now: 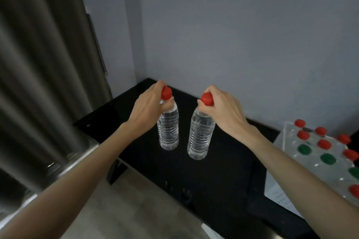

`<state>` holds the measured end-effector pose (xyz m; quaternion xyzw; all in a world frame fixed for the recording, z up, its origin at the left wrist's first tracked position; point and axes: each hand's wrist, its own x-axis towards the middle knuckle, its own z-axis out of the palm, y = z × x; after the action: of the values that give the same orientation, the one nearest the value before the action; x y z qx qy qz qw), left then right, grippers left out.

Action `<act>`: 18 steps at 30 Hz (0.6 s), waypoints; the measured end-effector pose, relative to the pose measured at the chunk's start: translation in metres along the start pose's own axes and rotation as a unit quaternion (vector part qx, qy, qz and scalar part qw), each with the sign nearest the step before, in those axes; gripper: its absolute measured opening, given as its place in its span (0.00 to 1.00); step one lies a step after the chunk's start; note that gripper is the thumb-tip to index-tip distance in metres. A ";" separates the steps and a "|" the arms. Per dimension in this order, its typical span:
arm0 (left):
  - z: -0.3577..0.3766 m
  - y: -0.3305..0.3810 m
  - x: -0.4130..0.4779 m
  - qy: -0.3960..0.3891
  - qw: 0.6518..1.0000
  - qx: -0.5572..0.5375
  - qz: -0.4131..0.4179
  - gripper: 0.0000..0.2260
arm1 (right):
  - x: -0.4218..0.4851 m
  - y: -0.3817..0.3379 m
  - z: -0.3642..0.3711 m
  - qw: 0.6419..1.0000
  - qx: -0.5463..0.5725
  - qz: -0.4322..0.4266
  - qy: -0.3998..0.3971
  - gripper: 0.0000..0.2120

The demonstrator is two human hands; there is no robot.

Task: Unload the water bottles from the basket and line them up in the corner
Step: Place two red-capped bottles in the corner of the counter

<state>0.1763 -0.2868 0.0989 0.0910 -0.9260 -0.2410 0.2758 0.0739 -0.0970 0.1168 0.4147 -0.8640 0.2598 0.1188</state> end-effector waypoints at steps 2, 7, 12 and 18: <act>-0.024 -0.037 -0.007 -0.007 1.000 0.020 -0.008 0.10 | 0.014 -0.025 0.028 1.000 -0.003 -0.009 -0.014 0.12; -0.072 -0.122 -0.016 -0.033 0.997 0.069 -0.023 0.10 | 0.049 -0.078 0.091 0.999 0.006 -0.006 -0.042 0.16; -0.095 -0.190 -0.013 -0.035 0.994 0.089 -0.045 0.09 | 0.090 -0.110 0.142 0.996 0.053 0.019 -0.063 0.15; -0.090 -0.254 0.016 -0.046 0.994 0.076 -0.061 0.09 | 0.141 -0.120 0.186 0.998 0.017 0.013 -0.066 0.16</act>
<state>0.2221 -0.5474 0.0456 0.1566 -0.9463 -0.1899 0.2097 0.0804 -0.3539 0.0623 0.4214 -0.8709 0.2478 0.0511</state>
